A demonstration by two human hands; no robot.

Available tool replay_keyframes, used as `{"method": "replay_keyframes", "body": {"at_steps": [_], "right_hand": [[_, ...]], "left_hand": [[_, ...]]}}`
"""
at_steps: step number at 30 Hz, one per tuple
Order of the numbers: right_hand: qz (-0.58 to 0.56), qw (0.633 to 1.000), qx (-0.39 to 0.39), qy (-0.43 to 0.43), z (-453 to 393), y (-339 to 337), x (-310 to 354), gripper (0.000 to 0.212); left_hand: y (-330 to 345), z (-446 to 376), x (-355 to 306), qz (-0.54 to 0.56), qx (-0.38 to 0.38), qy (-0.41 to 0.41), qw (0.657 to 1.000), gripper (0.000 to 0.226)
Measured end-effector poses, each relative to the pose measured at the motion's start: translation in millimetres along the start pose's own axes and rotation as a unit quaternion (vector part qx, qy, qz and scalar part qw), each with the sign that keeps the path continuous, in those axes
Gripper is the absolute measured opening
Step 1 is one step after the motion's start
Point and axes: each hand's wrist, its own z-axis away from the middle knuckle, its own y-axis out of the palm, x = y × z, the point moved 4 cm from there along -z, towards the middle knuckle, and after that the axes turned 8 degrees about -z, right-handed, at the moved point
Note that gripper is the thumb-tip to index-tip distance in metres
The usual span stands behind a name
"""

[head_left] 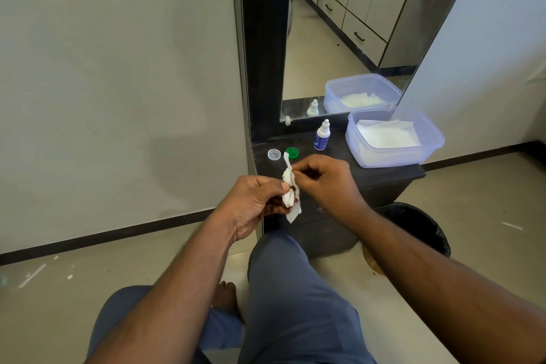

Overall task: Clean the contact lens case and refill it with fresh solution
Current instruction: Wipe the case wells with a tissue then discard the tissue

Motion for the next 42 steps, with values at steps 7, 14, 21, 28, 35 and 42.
{"method": "replay_keyframes", "body": {"at_steps": [7,14,21,28,35,42], "right_hand": [[0.06,0.989,0.036,-0.128,-4,-9,7,0.012],[-0.129,0.978,0.027,0.162,-8,-1,-10,0.005],[0.042,0.993,0.019,-0.109,-5,-9,11,0.01],[-0.151,0.966,0.034,0.209,-5,-2,-9,0.006],[0.054,0.995,-0.002,-0.081,-4,-7,5,0.007],[-0.148,0.945,0.056,0.285,-6,0,-18,0.009]], "left_hand": [[0,0,-13,-0.06,-0.008,0.052,0.997,0.011],[-2,-2,-9,-0.078,-0.034,0.059,0.995,0.01],[-1,0,-21,-0.079,-0.022,0.088,0.993,0.014],[-5,-2,-20,-0.176,-0.037,0.134,0.975,0.02],[-7,-5,-27,-0.202,-0.018,0.151,0.968,0.023],[-6,-9,-23,-0.263,-0.018,0.169,0.95,0.026]]}}
